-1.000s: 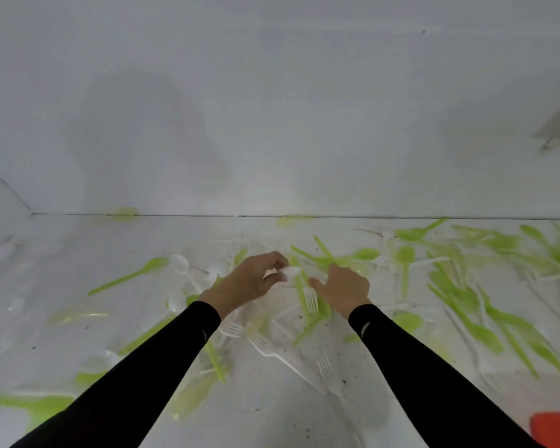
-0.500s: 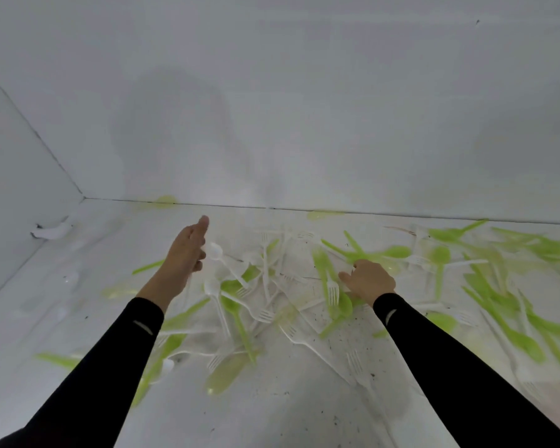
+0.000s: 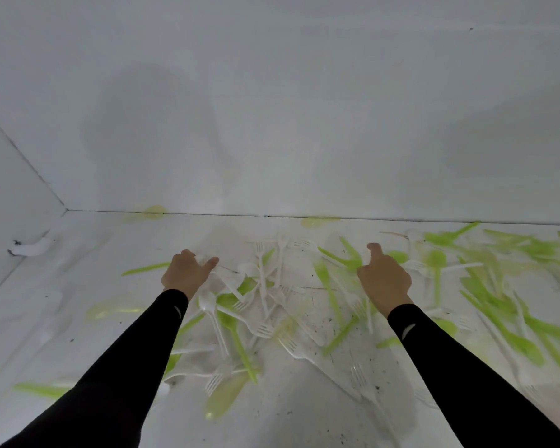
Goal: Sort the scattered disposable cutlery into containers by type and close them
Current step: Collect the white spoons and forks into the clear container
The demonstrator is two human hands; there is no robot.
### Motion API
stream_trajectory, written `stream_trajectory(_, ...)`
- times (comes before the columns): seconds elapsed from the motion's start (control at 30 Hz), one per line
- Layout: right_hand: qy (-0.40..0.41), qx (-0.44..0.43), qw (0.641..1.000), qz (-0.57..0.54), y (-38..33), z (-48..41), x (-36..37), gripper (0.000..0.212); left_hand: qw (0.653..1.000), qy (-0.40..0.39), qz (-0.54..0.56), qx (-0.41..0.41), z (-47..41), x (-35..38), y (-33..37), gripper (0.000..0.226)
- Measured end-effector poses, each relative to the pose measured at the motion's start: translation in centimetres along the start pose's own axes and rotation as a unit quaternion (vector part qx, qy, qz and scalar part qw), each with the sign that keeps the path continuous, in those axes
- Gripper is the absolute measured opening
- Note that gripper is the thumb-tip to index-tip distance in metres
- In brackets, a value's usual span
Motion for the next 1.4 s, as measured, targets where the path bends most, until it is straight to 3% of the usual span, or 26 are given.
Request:
stream_trajectory(0.13, 0.128, -0.060, 0.987, -0.070, -0.9, 0.1, -1.4, 0.016, 0.998, -0.019, 0.043, 0.031, -0.6, 1.1, 0.9, 0.042)
stream_trajectory(0.2, 0.154, -0.106, 0.977, -0.102, -2.6, 0.1, -2.0, 0.014, 0.996, -0.022, 0.071, 0.048, -0.6, 1.3, 1.9, 0.032)
stream_trajectory(0.3, 0.157, -0.164, 0.964, -0.138, -6.7, 0.5, -2.6, 0.016, 0.979, -0.042, 0.184, 0.082, 0.1, 0.5, 4.2, 0.026)
stream_trajectory(0.37, 0.145, -0.208, 0.960, -0.120, -10.0, 1.2, -2.6, 0.021, 0.940, -0.076, 0.312, 0.116, 1.1, -1.0, 5.4, 0.017)
stream_trajectory(0.47, 0.096, -0.301, 0.948, -0.040, -14.8, 2.4, -1.3, 0.038, 0.914, 0.001, 0.372, 0.160, 2.2, -4.3, 5.4, 0.013)
stream_trajectory(0.53, 0.051, -0.328, 0.943, -0.017, -17.2, 2.7, 0.3, 0.046, 0.935, 0.079, 0.300, 0.173, 2.8, -6.3, 4.8, 0.011)
stream_trajectory(0.57, 0.032, -0.332, 0.943, -0.006, -18.3, 2.8, 1.2, 0.045, 0.954, 0.081, 0.230, 0.174, 3.1, -6.7, 4.2, 0.008)
stream_trajectory(0.63, -0.001, -0.334, 0.942, 0.025, -19.9, 2.9, 2.4, 0.038, 0.983, 0.007, 0.111, 0.148, 3.8, -6.0, 2.2, 0.015)
stream_trajectory(0.73, -0.061, -0.331, 0.938, 0.078, -20.9, 2.6, 3.9, 0.050, 0.992, -0.069, 0.025, 0.103, 5.7, -3.3, -1.0, 0.042)
stream_trajectory(0.87, -0.085, -0.316, 0.943, 0.060, -20.1, 2.1, 4.9, 0.050, 0.995, -0.072, 0.030, 0.063, 7.6, -0.7, -2.3, 0.063)
stream_trajectory(1.03, -0.072, -0.280, 0.954, -0.078, -17.8, 0.6, 3.4, 0.024, 0.996, -0.056, 0.031, 0.068, 7.7, -0.1, -1.6, 0.045)
stream_trajectory(1.17, -0.147, -0.271, 0.934, -0.180, -15.2, -0.5, 1.9, 0.057, 0.995, -0.039, 0.038, 0.081, 7.7, -0.6, 0.0, 0.044)
stream_trajectory(1.3, -0.254, -0.224, 0.903, -0.265, -12.5, -0.2, 0.6, 0.054, 0.984, -0.063, 0.129, 0.103, 7.4, -1.6, 2.0, 0.040)
stream_trajectory(1.4, -0.241, -0.217, 0.904, -0.277, -11.0, 0.0, 0.1, 0.047, 0.979, -0.115, 0.128, 0.105, 7.2, -1.5, 3.8, 0.042)
Point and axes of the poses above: each hand's wrist, its own z-axis away from the middle knuckle, its own x-axis out of the palm, y = z × x, the point moved 3 cm from there along -z, towards the middle knuckle, and after that the axes turned 14 degrees about z, right-handed, at the moved point
